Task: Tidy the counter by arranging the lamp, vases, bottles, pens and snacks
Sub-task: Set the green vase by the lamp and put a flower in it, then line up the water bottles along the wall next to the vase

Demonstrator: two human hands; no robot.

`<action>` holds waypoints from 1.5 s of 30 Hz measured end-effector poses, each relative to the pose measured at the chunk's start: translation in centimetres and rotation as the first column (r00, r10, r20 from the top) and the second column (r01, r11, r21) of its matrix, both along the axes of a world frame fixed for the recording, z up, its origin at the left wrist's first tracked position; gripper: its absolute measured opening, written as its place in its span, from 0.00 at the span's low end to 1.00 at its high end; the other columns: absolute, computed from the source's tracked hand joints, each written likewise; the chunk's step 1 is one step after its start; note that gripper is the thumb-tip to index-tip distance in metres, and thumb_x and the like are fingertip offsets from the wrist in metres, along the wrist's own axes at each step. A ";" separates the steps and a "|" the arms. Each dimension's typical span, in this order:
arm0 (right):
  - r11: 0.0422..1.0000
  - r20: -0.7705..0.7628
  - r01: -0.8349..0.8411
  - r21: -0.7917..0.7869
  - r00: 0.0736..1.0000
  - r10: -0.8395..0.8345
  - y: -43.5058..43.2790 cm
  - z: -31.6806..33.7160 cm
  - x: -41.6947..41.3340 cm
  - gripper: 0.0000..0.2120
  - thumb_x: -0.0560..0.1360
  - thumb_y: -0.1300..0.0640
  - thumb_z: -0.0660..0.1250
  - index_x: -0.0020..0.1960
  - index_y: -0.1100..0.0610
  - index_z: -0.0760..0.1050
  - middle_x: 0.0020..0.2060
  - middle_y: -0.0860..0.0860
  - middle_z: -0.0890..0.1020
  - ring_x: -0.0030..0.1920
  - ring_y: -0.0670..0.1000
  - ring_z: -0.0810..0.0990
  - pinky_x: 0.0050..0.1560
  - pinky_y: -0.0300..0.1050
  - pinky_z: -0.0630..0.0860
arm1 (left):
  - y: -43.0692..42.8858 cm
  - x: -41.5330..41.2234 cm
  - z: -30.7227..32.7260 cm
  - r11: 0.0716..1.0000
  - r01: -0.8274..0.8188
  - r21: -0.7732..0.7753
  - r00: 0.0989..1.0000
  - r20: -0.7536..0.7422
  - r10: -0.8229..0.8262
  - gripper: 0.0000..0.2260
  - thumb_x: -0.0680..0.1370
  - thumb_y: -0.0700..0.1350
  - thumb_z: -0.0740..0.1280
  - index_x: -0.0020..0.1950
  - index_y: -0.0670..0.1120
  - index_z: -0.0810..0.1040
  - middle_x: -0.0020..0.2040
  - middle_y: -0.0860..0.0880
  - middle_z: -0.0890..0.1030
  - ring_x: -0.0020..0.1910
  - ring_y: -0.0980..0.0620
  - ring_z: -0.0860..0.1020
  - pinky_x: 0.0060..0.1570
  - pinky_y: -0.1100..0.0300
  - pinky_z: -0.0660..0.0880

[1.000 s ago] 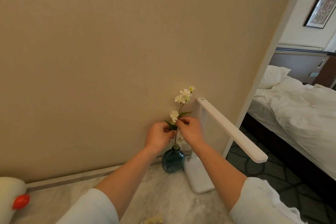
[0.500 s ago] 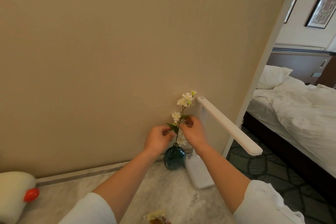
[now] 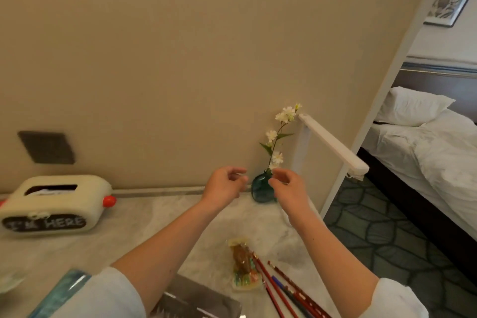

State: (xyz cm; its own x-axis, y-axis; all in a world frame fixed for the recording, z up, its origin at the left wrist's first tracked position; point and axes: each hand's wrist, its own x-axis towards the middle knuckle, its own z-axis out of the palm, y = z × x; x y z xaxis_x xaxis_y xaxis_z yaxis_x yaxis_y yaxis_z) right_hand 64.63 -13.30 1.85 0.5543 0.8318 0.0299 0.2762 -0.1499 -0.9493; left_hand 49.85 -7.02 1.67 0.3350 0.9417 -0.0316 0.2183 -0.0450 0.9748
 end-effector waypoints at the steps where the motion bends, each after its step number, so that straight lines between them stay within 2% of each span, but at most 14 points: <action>1: 1.000 0.009 -0.017 -0.008 1.000 0.017 -0.6 -0.5 -0.7 0.12 0.76 0.61 0.66 0.59 0.53 0.77 0.53 0.50 0.81 0.54 0.50 0.78 0.57 0.50 0.78 | -0.8 -0.6 -0.3 1.000 -0.002 -0.002 1.000 0.001 0.002 0.08 0.78 0.41 0.67 0.57 0.45 0.78 0.42 0.49 0.81 0.44 0.49 0.82 0.43 0.54 0.78; 6: 0.983 0.044 -0.135 -0.123 0.989 0.141 -3.1 -3.9 -3.4 0.11 0.76 0.60 0.67 0.57 0.50 0.78 0.51 0.47 0.81 0.51 0.46 0.79 0.57 0.49 0.79 | -4.6 -3.4 -3.1 0.999 -0.024 0.039 0.997 -0.071 0.026 0.06 0.76 0.43 0.69 0.53 0.50 0.79 0.45 0.50 0.82 0.43 0.53 0.80 0.42 0.63 0.76; 10: 0.965 0.045 -0.205 -0.161 0.976 0.215 -5.2 -6.3 -4.5 0.10 0.75 0.62 0.67 0.55 0.52 0.79 0.49 0.47 0.81 0.50 0.45 0.79 0.53 0.41 0.78 | -7.0 -5.5 -5.2 0.996 -0.028 0.080 0.986 -0.159 0.041 0.07 0.76 0.44 0.70 0.53 0.53 0.80 0.48 0.55 0.81 0.48 0.59 0.79 0.51 0.63 0.76; 14: 0.926 0.020 -0.320 -0.201 0.944 0.330 -6.2 -7.3 -5.9 0.10 0.74 0.63 0.67 0.53 0.54 0.80 0.47 0.48 0.82 0.47 0.44 0.80 0.49 0.39 0.78 | -9.0 -7.8 -6.3 0.990 -0.056 0.132 0.962 -0.258 0.089 0.08 0.76 0.48 0.69 0.54 0.57 0.79 0.49 0.58 0.82 0.49 0.61 0.79 0.53 0.59 0.77; 17: 0.850 0.001 -0.449 -0.276 0.884 0.467 -6.2 -7.6 -7.6 0.09 0.74 0.59 0.68 0.54 0.53 0.80 0.48 0.49 0.82 0.47 0.45 0.80 0.47 0.37 0.77 | -10.3 -9.4 -6.5 0.977 -0.091 0.193 0.921 -0.357 0.157 0.08 0.77 0.49 0.67 0.56 0.58 0.78 0.51 0.61 0.81 0.51 0.63 0.78 0.55 0.60 0.76; 21: 0.720 -0.039 -0.588 -0.369 0.784 0.620 -6.6 -7.3 -9.7 0.15 0.74 0.56 0.69 0.61 0.53 0.77 0.53 0.49 0.81 0.51 0.45 0.79 0.43 0.34 0.74 | -12.1 -11.3 -6.3 0.934 -0.183 0.307 0.843 -0.439 0.310 0.10 0.78 0.48 0.66 0.58 0.57 0.78 0.54 0.61 0.79 0.55 0.62 0.75 0.55 0.65 0.72; 26: 0.565 -0.077 -0.685 -0.459 0.665 0.743 -6.9 -7.2 -12.0 0.27 0.72 0.51 0.71 0.68 0.53 0.70 0.59 0.52 0.78 0.55 0.50 0.79 0.53 0.44 0.78 | -13.6 -13.2 -7.0 0.875 -0.267 0.403 0.744 -0.491 0.453 0.09 0.77 0.47 0.66 0.55 0.58 0.79 0.55 0.58 0.79 0.57 0.57 0.75 0.58 0.59 0.72; 28: 0.525 -0.048 -0.690 -0.498 0.627 0.778 -6.8 -7.5 -12.7 0.34 0.68 0.48 0.74 0.71 0.53 0.67 0.61 0.52 0.77 0.56 0.51 0.79 0.54 0.44 0.78 | -14.0 -13.7 -7.5 0.869 -0.291 0.399 0.732 -0.493 0.471 0.10 0.77 0.45 0.65 0.54 0.58 0.79 0.55 0.57 0.79 0.57 0.56 0.75 0.59 0.56 0.73; 31: 0.479 0.026 -0.692 -0.540 0.556 0.831 -6.9 -7.7 -13.4 0.41 0.64 0.46 0.76 0.72 0.55 0.65 0.60 0.52 0.77 0.55 0.51 0.79 0.54 0.46 0.78 | -14.2 -14.0 -8.0 0.892 -0.305 0.333 0.769 -0.466 0.437 0.11 0.77 0.43 0.65 0.54 0.58 0.79 0.55 0.57 0.78 0.56 0.56 0.75 0.57 0.57 0.75; 34: 0.484 0.100 -0.674 -0.558 0.524 0.846 -7.0 -8.0 -13.8 0.41 0.63 0.46 0.77 0.71 0.55 0.66 0.56 0.50 0.76 0.54 0.51 0.78 0.54 0.47 0.78 | -14.0 -14.0 -8.2 0.900 -0.302 0.315 0.794 -0.438 0.421 0.13 0.77 0.40 0.64 0.55 0.57 0.79 0.56 0.56 0.76 0.58 0.57 0.75 0.59 0.59 0.74; 38: 0.530 0.061 -0.678 -0.510 0.586 0.808 -6.4 -7.8 -13.6 0.41 0.64 0.49 0.76 0.73 0.56 0.65 0.54 0.51 0.77 0.50 0.49 0.79 0.47 0.42 0.77 | -13.1 -13.7 -7.6 0.872 -0.357 0.335 0.786 -0.397 0.474 0.15 0.78 0.40 0.63 0.61 0.55 0.77 0.64 0.54 0.71 0.66 0.55 0.69 0.62 0.65 0.65; 41: 0.595 -0.025 -0.682 -0.425 0.666 0.745 -5.4 -6.6 -12.9 0.36 0.67 0.52 0.75 0.72 0.56 0.66 0.47 0.48 0.77 0.43 0.46 0.78 0.38 0.37 0.74 | -11.6 -13.1 -6.1 0.833 -0.438 0.339 0.777 -0.323 0.540 0.19 0.78 0.43 0.63 0.69 0.52 0.69 0.70 0.51 0.67 0.71 0.51 0.65 0.67 0.59 0.64; 45: 0.704 -0.095 -0.634 -0.320 0.761 0.642 -3.5 -4.7 -11.4 0.32 0.68 0.53 0.74 0.70 0.53 0.68 0.45 0.48 0.76 0.42 0.46 0.78 0.36 0.37 0.72 | -8.7 -11.7 -4.1 0.834 -0.490 0.253 0.778 -0.304 0.550 0.30 0.79 0.48 0.63 0.78 0.47 0.54 0.78 0.46 0.55 0.77 0.47 0.54 0.74 0.51 0.56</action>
